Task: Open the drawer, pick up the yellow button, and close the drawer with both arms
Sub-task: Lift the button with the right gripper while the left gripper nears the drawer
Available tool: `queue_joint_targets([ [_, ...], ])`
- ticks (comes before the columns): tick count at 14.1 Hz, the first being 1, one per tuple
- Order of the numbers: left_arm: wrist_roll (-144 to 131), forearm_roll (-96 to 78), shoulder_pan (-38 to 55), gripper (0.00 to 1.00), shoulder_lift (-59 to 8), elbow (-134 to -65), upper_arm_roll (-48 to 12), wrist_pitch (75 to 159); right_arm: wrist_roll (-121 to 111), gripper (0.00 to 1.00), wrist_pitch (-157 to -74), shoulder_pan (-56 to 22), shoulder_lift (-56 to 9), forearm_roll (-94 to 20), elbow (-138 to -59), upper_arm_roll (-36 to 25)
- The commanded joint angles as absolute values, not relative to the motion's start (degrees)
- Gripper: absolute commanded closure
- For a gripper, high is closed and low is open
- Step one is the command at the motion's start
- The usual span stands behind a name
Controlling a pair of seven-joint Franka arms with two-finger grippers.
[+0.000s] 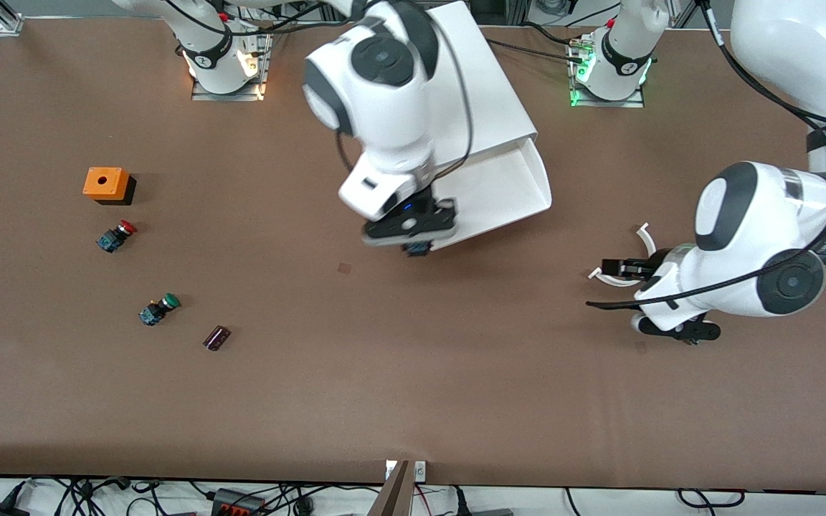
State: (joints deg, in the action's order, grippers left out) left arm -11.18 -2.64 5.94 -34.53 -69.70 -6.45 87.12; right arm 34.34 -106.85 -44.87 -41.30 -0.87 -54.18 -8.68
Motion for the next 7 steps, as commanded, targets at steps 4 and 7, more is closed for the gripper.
queue_joint_targets([
  [4, -27.8, -6.0, 8.0, 0.0, -33.3, -78.6, -11.7, 100.6, 19.4, 1.0, -102.6, -30.9, -41.0, -4.9, -60.5, -7.6],
  [7, -33.0, -6.1, 7.9, 0.0, -29.2, -88.7, -15.6, 108.6, 15.8, 1.0, -103.2, -28.0, -40.9, -5.0, -66.9, -7.6],
])
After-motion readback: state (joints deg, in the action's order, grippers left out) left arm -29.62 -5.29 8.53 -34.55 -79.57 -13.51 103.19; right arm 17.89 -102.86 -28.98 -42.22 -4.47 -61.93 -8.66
